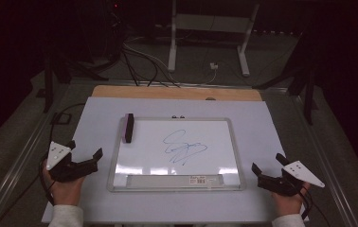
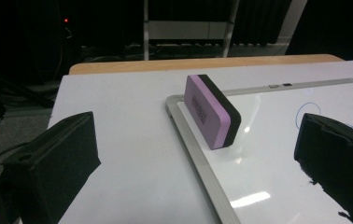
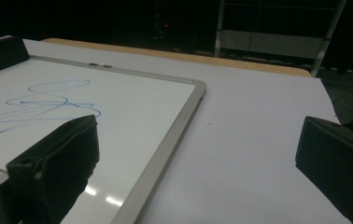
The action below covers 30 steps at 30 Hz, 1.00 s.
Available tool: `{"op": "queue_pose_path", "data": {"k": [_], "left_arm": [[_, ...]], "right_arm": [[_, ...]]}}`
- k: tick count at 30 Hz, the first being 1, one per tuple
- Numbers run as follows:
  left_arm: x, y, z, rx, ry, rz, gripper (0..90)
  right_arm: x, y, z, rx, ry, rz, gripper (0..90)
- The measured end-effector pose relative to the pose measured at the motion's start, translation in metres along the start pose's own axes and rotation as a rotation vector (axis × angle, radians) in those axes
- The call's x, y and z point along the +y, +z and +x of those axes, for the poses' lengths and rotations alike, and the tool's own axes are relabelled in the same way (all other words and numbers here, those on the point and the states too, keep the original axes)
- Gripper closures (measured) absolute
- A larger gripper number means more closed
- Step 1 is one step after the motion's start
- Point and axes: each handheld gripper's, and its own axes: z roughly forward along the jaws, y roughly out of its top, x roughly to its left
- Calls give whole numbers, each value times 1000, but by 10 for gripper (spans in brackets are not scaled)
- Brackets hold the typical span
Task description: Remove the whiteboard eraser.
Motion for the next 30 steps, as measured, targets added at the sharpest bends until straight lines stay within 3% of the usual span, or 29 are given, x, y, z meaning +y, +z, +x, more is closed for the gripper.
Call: {"op": "queue_pose_path", "data": {"k": [17,30], "left_arm": [[16,25,-2,-30,-9,7,14],[23,55,-11,-52,-10,37,14]], "right_arm": [[0,0,-1,0,11,1,0],[0,1,-1,2,15,0,0]]}}
